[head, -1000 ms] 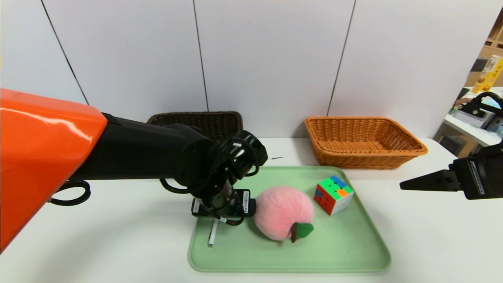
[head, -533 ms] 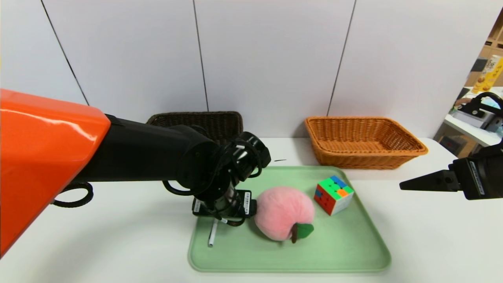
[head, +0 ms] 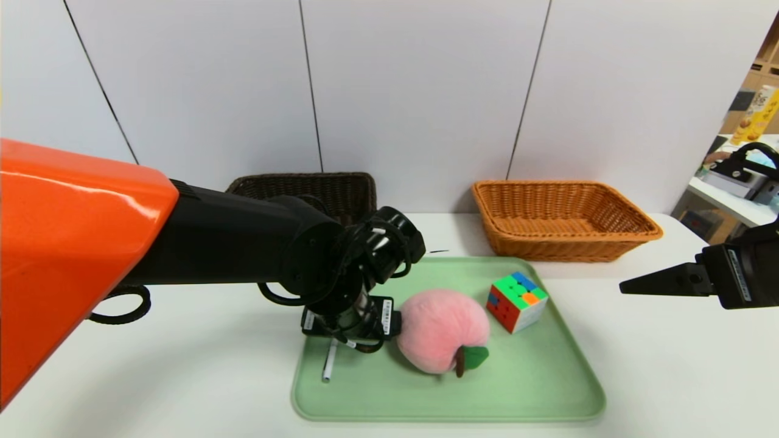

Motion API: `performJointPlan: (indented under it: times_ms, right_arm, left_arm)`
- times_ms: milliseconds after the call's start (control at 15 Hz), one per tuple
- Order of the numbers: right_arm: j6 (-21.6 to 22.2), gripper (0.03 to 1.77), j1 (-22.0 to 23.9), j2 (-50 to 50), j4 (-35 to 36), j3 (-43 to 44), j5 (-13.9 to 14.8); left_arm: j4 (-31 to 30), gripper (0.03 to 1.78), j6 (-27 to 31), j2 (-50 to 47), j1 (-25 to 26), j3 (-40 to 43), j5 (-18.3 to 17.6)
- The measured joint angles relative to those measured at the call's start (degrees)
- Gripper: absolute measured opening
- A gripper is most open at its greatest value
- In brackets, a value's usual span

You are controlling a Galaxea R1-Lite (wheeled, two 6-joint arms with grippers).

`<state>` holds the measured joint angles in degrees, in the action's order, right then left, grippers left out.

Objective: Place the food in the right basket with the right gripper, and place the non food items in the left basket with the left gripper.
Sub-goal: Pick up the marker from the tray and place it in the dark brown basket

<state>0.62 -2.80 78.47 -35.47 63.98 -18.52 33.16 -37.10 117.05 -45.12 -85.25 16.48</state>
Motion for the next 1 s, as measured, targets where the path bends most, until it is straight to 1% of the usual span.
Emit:
performJointPlan:
  times_ms: [733, 800, 867, 1000]
  right_arm:
    - [0.0, 1.7, 0.4, 0.0, 0.0, -0.1, 0.0]
    - [0.0, 1.7, 0.4, 0.0, 0.0, -0.1, -0.1]
    - [-0.1, 1.7, 0.4, 0.0, 0.1, 0.0, -0.1]
    - [-0.1, 1.7, 0.4, 0.0, 0.1, 0.0, -0.1]
  left_arm:
    - [0.0, 1.69, 0.0, 0.1, 0.0, 0.1, 0.0]
    - [0.0, 1.66, -0.1, 0.1, 0.0, 0.1, 0.0]
    - [-0.1, 1.47, 0.0, 0.1, 0.0, 0.1, 0.0]
    - [-0.2, 1.15, 0.0, 0.3, 0.0, 0.0, 0.0]
